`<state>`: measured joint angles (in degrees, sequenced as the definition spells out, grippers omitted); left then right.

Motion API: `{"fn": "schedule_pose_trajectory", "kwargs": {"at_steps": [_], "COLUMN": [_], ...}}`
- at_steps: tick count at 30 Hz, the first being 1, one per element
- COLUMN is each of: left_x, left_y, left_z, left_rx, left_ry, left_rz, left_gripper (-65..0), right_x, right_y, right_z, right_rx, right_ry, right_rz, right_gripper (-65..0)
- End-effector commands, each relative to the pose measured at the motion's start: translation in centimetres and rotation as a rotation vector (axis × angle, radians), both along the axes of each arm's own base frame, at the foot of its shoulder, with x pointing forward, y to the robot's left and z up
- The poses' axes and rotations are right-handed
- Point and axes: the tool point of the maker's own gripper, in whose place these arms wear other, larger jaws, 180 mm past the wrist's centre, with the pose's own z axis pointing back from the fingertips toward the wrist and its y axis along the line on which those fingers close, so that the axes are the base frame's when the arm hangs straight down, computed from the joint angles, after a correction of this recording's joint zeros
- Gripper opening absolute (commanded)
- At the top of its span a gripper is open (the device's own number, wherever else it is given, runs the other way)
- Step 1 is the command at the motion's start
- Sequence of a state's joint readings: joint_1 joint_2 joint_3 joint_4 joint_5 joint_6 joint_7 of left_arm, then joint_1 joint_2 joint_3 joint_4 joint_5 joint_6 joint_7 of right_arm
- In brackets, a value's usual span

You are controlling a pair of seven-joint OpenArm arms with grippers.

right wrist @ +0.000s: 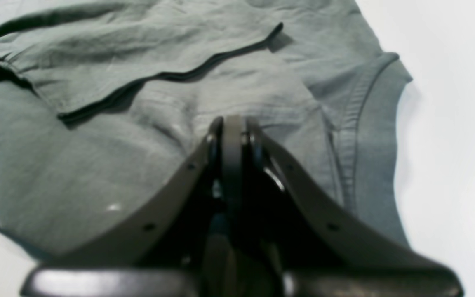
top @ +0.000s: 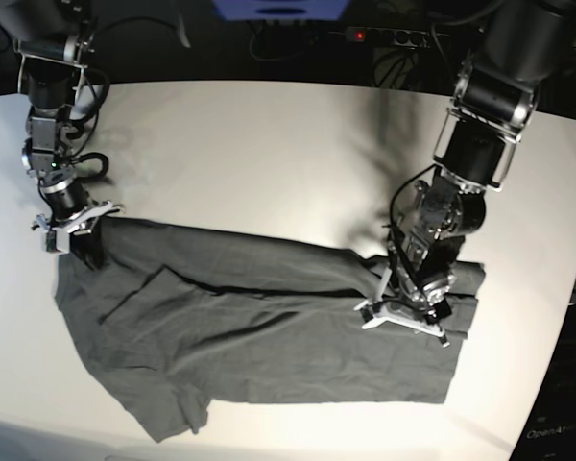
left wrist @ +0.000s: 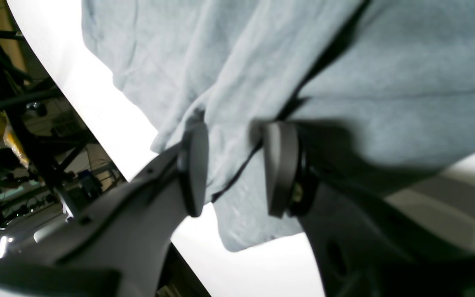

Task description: Fold the T-shirt properly

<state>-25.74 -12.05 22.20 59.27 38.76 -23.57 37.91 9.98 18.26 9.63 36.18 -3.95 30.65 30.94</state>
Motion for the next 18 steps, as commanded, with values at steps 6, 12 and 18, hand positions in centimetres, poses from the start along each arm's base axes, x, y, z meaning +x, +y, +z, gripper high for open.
{"fn": "schedule_pose_trajectory", "kwargs": {"at_steps": [6, 12, 18], "left_x": [1.5, 1.4, 1.3], "left_y": [-0.9, -2.4, -2.5], "left_z": [1.9, 1.6, 1.4], "left_rx": [0.011, 0.004, 0.003], "left_ry": [-0.055, -0.049, -0.044], "left_rz": [-0.026, -0.056, -0.057], "left_gripper": [-42.5, -42.5, -42.5], "right_x": [0.2, 0.2, 0.3], "right_y": [-0.5, -0.5, -0.5], "right_z": [0.2, 0.2, 0.3], "right_rx": [-0.02, -0.02, -0.02], "right_ry": [0.008, 0.006, 0.005], "right_rz": [0.005, 0.005, 0.005], "right_gripper": [-63.5, -63.5, -63.5]}}
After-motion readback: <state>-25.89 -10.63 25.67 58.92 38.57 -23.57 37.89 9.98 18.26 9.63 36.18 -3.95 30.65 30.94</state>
